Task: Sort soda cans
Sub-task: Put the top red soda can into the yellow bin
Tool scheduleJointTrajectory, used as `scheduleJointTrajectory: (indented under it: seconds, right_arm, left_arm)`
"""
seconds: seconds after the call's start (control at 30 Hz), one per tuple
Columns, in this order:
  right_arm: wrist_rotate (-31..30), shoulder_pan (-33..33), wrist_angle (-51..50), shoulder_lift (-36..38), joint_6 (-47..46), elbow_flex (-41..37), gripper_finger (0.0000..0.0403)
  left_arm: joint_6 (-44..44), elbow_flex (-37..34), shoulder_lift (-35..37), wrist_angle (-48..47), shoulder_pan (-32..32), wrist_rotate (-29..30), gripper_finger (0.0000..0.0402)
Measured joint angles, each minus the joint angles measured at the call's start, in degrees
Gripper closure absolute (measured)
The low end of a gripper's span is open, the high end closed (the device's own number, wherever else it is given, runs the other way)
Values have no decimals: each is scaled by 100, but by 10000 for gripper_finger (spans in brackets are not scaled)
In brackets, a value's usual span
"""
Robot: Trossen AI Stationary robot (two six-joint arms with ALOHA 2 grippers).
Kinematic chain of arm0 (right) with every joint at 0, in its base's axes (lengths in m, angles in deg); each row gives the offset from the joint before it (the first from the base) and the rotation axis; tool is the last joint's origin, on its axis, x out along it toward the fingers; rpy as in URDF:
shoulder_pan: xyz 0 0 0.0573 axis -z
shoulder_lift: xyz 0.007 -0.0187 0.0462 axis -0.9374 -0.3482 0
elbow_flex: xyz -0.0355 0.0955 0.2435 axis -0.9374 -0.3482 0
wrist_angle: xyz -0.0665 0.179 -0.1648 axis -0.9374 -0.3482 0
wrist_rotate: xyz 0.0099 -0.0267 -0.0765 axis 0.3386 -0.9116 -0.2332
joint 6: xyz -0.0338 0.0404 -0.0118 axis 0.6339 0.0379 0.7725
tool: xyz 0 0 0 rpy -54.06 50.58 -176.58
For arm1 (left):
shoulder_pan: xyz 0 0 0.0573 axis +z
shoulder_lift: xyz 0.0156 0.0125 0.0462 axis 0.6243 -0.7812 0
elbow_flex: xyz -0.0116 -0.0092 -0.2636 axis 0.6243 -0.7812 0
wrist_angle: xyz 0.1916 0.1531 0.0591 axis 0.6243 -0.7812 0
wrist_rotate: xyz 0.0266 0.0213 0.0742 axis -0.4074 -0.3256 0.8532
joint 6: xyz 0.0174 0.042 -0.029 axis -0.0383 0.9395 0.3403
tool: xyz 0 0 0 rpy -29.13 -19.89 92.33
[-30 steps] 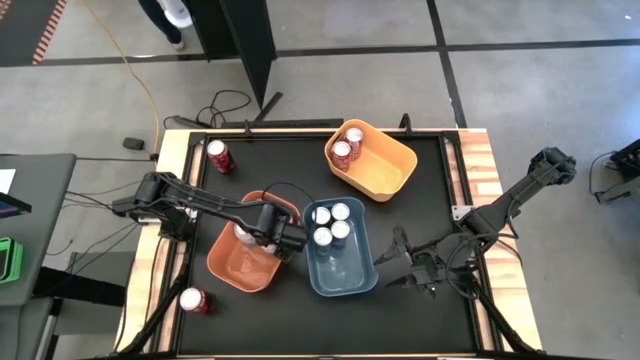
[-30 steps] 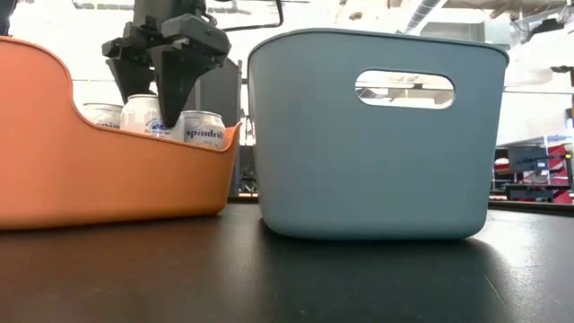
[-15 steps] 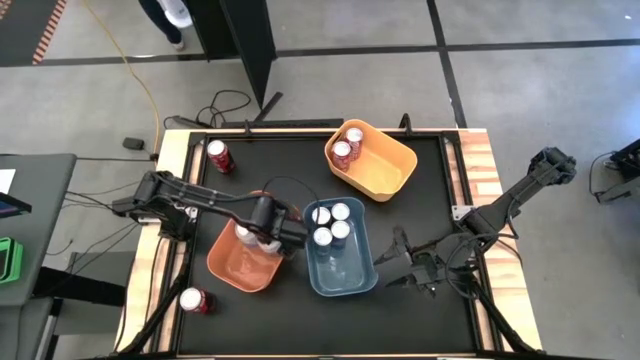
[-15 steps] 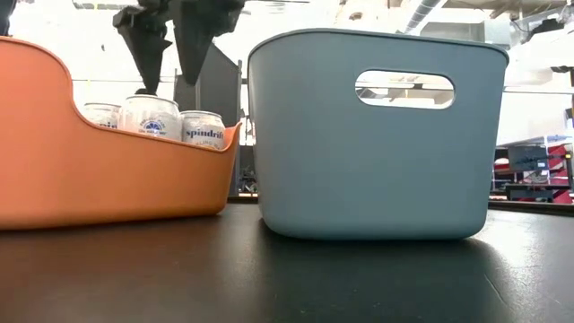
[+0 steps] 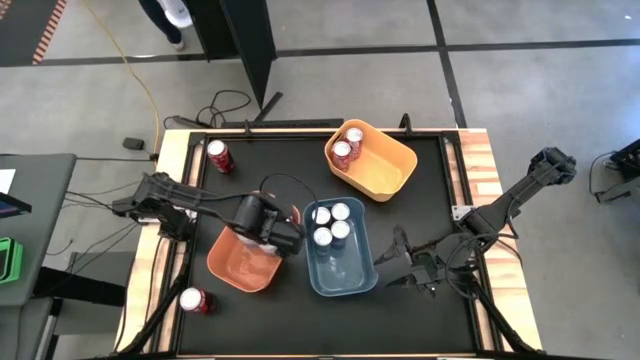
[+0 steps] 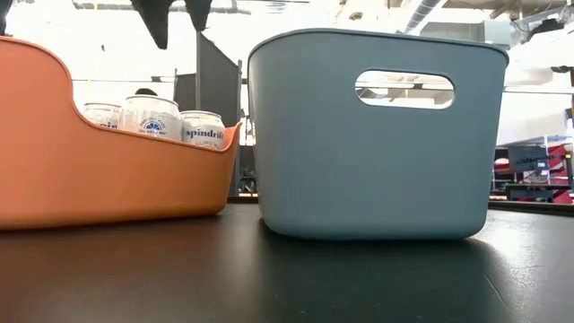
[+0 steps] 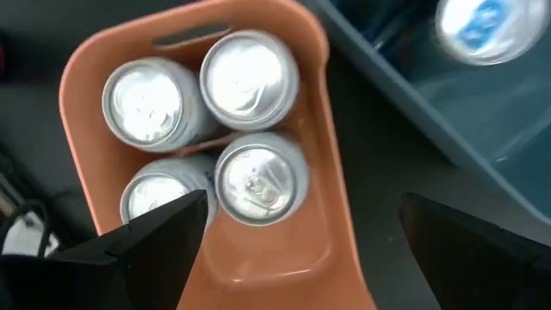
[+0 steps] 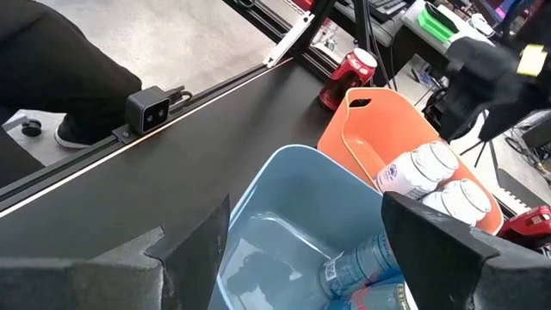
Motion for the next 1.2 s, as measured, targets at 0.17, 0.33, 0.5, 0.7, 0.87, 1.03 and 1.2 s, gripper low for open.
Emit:
scheduleJointTrajectory:
  seconds: [0.17,0.33,0.5,0.7,0.87,1.03,1.2]
  right_arm:
    - [-1,0,-5,0,39,0,80]
    - [-46,0,-5,0,50,0,80]
    - [-303,0,-96,0,52,95,80]
    - [-473,-2,-264,0,-113,339,80]
    - [-812,37,-261,-2,-352,413,80]
    - [-1101,279,-261,-2,-266,414,80]
    - [-1109,743,-276,-2,-148,413,80]
  left_arm:
    - [211,480,0,31,-236,666,24]
    - [504,982,0,11,-471,1637,24]
    - [848,1283,2,-42,-724,2575,24]
    - [1202,1191,156,-49,-962,3544,24]
    - [1354,797,502,-45,-1014,4064,24]
    - [1139,-70,1220,-49,-511,4168,24]
    - [761,-1177,2212,-55,541,4198,24]
